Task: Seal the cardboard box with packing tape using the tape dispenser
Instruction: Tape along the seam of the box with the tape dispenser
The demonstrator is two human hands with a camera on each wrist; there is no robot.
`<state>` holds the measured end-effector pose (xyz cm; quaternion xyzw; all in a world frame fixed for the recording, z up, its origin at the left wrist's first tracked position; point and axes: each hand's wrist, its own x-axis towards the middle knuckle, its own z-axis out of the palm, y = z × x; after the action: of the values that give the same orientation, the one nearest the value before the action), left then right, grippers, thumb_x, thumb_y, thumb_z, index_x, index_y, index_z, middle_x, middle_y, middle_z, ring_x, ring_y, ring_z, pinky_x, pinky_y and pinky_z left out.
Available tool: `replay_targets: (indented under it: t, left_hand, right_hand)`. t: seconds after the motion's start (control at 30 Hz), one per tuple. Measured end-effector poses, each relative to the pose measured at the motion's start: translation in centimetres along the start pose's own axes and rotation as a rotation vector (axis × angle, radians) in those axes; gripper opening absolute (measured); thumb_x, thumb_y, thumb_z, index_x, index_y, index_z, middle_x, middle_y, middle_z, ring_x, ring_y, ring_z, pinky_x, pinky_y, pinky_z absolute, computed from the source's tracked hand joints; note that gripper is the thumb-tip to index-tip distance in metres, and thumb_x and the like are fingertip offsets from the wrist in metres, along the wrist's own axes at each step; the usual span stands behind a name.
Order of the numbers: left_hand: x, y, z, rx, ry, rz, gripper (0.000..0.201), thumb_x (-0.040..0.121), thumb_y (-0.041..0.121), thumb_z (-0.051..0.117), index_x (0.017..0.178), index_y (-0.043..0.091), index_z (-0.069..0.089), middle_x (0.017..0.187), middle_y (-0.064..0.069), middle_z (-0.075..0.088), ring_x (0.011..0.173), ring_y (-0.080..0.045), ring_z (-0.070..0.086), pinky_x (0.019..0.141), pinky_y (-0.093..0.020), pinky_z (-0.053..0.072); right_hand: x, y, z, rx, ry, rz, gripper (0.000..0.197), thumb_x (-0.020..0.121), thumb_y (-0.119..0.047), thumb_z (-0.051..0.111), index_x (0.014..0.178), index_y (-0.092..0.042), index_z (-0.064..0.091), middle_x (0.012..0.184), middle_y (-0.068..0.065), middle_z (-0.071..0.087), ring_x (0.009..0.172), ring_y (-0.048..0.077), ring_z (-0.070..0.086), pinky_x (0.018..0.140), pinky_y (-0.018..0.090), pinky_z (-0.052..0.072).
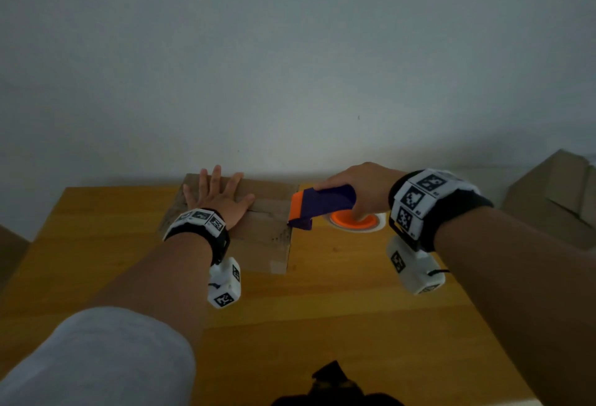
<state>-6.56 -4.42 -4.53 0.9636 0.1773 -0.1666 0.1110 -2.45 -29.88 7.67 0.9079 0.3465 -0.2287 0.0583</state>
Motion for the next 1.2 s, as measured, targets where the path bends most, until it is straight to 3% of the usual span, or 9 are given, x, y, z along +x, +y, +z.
replay_targets:
  t: [0.2, 0.3, 0.53, 1.0, 1.2]
  left_hand:
    - [-0.9, 2.6, 0.8, 0.070, 0.017, 0.069, 0.094, 0.075, 0.085, 0.018, 0.149, 0.037, -0.013, 0.158, -0.001, -0.026, 0.145, -0.029, -0.024, 0.114, -0.062, -0.009]
    - [-1.5, 4.7, 1.2, 0.053, 0.015, 0.149, 0.089, 0.078, 0.082, 0.017, 0.150, 0.037, -0.010, 0.159, 0.000, -0.022, 0.146, -0.028, -0.022, 0.114, -0.061, -0.010]
    - [-0.8, 4.5, 1.0, 0.024, -0.030, 0.153, 0.081, 0.083, 0.076, 0.025, 0.151, 0.039, 0.000, 0.159, 0.007, -0.020, 0.146, -0.022, -0.022, 0.115, -0.058, -0.011]
    - [-0.5, 4.7, 1.2, -0.005, -0.030, 0.144, 0.077, 0.084, 0.074, 0.029, 0.149, 0.043, 0.002, 0.158, 0.008, -0.023, 0.145, -0.021, -0.023, 0.115, -0.058, -0.012]
    - [-0.7, 4.9, 1.3, -0.015, -0.033, 0.137, 0.077, 0.084, 0.074, 0.029, 0.149, 0.043, 0.002, 0.158, 0.007, -0.022, 0.145, -0.022, -0.024, 0.115, -0.058, -0.012]
  right_hand:
    - [0.0, 0.1, 0.2, -0.004, 0.002, 0.001, 0.075, 0.082, -0.014, 0.067, 0.146, -0.034, 0.034, 0.134, 0.000, 0.054, 0.104, 0.020, 0.053, 0.078, 0.027, 0.036]
    - [-0.1, 0.2, 0.4, 0.013, 0.006, 0.004, 0.076, 0.082, -0.013, 0.067, 0.146, -0.035, 0.033, 0.132, -0.001, 0.056, 0.095, 0.016, 0.050, 0.077, 0.027, 0.036]
    - [-0.9, 0.5, 0.7, 0.016, -0.006, 0.034, 0.078, 0.084, -0.013, 0.066, 0.148, -0.036, 0.028, 0.134, 0.001, 0.053, 0.109, 0.021, 0.052, 0.079, 0.027, 0.033]
    - [-3.6, 3.3, 1.4, 0.023, -0.038, 0.099, 0.080, 0.084, -0.011, 0.066, 0.148, -0.038, 0.026, 0.131, 0.000, 0.054, 0.092, 0.011, 0.041, 0.079, 0.026, 0.033]
    - [-2.3, 2.9, 2.5, -0.019, -0.032, 0.072, 0.078, 0.083, -0.011, 0.065, 0.147, -0.036, 0.028, 0.133, -0.001, 0.057, 0.113, 0.021, 0.055, 0.079, 0.027, 0.036]
